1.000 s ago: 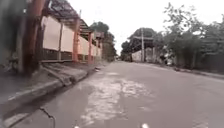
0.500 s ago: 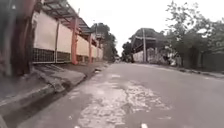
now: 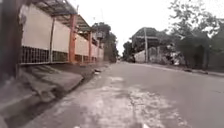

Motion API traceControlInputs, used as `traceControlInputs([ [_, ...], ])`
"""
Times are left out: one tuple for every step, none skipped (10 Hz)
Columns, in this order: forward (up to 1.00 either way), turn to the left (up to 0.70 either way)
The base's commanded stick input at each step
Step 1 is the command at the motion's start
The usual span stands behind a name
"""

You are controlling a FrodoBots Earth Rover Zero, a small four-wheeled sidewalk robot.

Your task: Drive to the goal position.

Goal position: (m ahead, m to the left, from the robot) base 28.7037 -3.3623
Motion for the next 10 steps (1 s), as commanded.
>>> traceControlInputs([
  [1.00,-0.03],
  [1.00,-0.03],
  [1.00,-0.03],
  [1.00,-0.03],
  [1.00,-0.05],
  [1.00,-0.07],
  [1.00,-0.07],
  [1.00,-0.07],
  [1.00,-0.07],
  [1.00,-0.07],
])
